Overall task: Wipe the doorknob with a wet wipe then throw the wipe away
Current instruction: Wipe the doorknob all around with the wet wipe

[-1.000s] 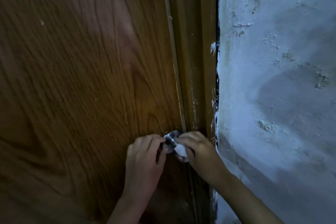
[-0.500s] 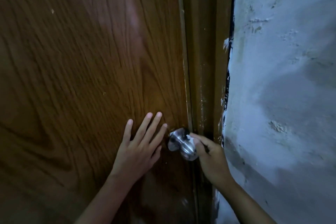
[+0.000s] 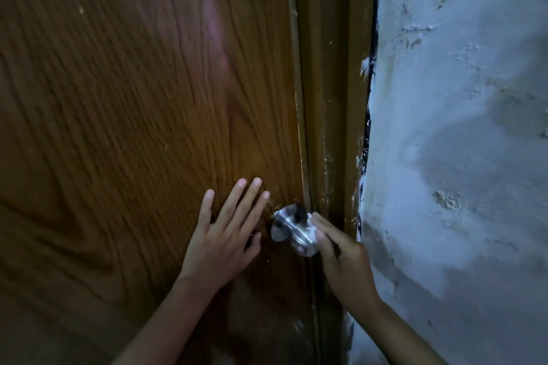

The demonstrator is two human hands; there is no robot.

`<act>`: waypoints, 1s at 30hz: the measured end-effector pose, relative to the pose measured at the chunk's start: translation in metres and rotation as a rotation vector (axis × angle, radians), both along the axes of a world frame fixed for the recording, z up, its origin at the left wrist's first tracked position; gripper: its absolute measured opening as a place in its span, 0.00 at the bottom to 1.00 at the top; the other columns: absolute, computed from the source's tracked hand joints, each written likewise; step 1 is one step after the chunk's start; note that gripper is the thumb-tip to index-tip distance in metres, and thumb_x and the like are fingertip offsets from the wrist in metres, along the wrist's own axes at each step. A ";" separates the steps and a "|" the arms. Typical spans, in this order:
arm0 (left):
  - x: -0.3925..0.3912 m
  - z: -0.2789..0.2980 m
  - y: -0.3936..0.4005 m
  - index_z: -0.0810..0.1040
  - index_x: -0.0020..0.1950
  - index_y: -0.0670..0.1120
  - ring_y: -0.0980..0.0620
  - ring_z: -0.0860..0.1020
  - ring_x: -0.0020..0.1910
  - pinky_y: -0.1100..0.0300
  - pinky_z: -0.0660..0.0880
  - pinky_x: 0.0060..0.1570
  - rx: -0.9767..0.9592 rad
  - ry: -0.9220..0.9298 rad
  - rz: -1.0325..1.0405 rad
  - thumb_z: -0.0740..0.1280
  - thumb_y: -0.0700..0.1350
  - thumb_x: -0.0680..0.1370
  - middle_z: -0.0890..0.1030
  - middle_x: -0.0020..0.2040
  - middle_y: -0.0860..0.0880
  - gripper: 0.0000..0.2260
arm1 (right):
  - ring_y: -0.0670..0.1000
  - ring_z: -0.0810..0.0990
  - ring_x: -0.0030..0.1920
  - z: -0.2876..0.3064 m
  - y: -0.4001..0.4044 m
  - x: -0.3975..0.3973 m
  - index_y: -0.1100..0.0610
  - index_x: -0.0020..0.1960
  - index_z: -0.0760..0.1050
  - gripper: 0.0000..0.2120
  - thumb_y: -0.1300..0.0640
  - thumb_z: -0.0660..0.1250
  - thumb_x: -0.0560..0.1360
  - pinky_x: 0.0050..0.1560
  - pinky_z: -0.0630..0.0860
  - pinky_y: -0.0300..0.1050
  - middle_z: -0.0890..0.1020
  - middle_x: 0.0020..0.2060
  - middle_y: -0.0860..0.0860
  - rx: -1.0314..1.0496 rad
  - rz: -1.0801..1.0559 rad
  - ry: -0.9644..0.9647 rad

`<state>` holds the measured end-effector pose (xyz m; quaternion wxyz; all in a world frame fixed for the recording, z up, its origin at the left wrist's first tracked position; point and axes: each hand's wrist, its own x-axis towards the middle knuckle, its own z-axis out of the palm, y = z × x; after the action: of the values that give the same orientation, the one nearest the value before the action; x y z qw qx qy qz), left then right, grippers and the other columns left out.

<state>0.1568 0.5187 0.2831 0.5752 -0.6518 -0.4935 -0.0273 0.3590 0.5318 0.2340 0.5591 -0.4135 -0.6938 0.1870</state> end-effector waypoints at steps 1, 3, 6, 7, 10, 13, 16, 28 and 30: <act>0.000 0.000 0.000 0.56 0.75 0.46 0.45 0.50 0.74 0.41 0.41 0.72 -0.001 -0.003 -0.001 0.54 0.57 0.75 0.53 0.75 0.46 0.30 | 0.25 0.70 0.57 -0.002 -0.002 0.002 0.52 0.62 0.69 0.16 0.57 0.59 0.75 0.59 0.68 0.25 0.77 0.57 0.45 -0.014 -0.018 0.033; 0.000 -0.001 0.000 0.55 0.75 0.46 0.45 0.51 0.74 0.41 0.41 0.72 0.000 0.000 0.002 0.54 0.57 0.75 0.54 0.75 0.46 0.30 | 0.28 0.70 0.59 -0.006 -0.005 0.003 0.55 0.62 0.70 0.16 0.59 0.60 0.75 0.60 0.68 0.27 0.77 0.58 0.47 0.031 -0.037 0.001; 0.000 0.000 0.000 0.55 0.75 0.46 0.45 0.50 0.74 0.41 0.41 0.71 0.002 0.001 0.000 0.53 0.57 0.75 0.54 0.75 0.46 0.30 | 0.38 0.71 0.63 -0.009 -0.008 0.002 0.60 0.59 0.75 0.15 0.59 0.60 0.74 0.66 0.65 0.32 0.76 0.59 0.48 0.160 -0.038 -0.162; 0.000 0.000 0.000 0.55 0.75 0.46 0.45 0.50 0.74 0.41 0.40 0.71 0.002 0.002 -0.001 0.53 0.57 0.75 0.54 0.75 0.46 0.30 | 0.41 0.73 0.62 -0.008 -0.007 0.001 0.60 0.58 0.76 0.15 0.59 0.60 0.74 0.67 0.66 0.34 0.76 0.59 0.49 0.185 -0.028 -0.193; 0.000 0.001 0.000 0.57 0.74 0.47 0.45 0.53 0.74 0.41 0.41 0.72 0.001 0.002 -0.003 0.53 0.57 0.75 0.56 0.75 0.46 0.30 | 0.35 0.74 0.59 0.001 -0.004 0.002 0.56 0.59 0.76 0.13 0.61 0.60 0.76 0.63 0.68 0.30 0.78 0.57 0.47 0.030 0.005 -0.052; 0.000 0.001 -0.001 0.58 0.74 0.47 0.45 0.54 0.74 0.41 0.40 0.72 -0.007 -0.012 -0.012 0.54 0.57 0.75 0.57 0.75 0.46 0.29 | 0.35 0.78 0.51 -0.002 -0.004 0.006 0.56 0.58 0.76 0.13 0.62 0.60 0.77 0.50 0.70 0.20 0.80 0.52 0.45 -0.290 0.014 0.156; 0.000 0.002 -0.001 0.57 0.74 0.47 0.45 0.51 0.74 0.42 0.39 0.72 -0.021 -0.025 -0.022 0.53 0.57 0.75 0.56 0.75 0.45 0.29 | 0.40 0.79 0.52 -0.014 -0.011 0.002 0.55 0.58 0.77 0.12 0.61 0.60 0.77 0.51 0.71 0.24 0.81 0.52 0.45 -0.318 -0.054 0.157; 0.000 0.001 -0.001 0.57 0.74 0.46 0.45 0.51 0.74 0.41 0.41 0.72 0.007 0.011 -0.006 0.53 0.57 0.75 0.54 0.75 0.44 0.30 | 0.48 0.80 0.50 0.013 0.011 -0.003 0.46 0.45 0.79 0.11 0.59 0.60 0.77 0.53 0.76 0.46 0.83 0.45 0.47 -0.561 0.103 0.317; -0.001 0.000 0.000 0.57 0.75 0.47 0.45 0.51 0.74 0.41 0.41 0.72 0.014 0.017 -0.010 0.53 0.58 0.75 0.53 0.76 0.44 0.30 | 0.51 0.81 0.48 0.010 0.009 -0.005 0.51 0.44 0.79 0.11 0.60 0.59 0.77 0.52 0.77 0.48 0.83 0.44 0.53 -0.799 0.183 0.601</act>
<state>0.1561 0.5186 0.2835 0.5839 -0.6504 -0.4850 -0.0282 0.3540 0.5406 0.2445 0.5136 -0.4606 -0.4101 0.5966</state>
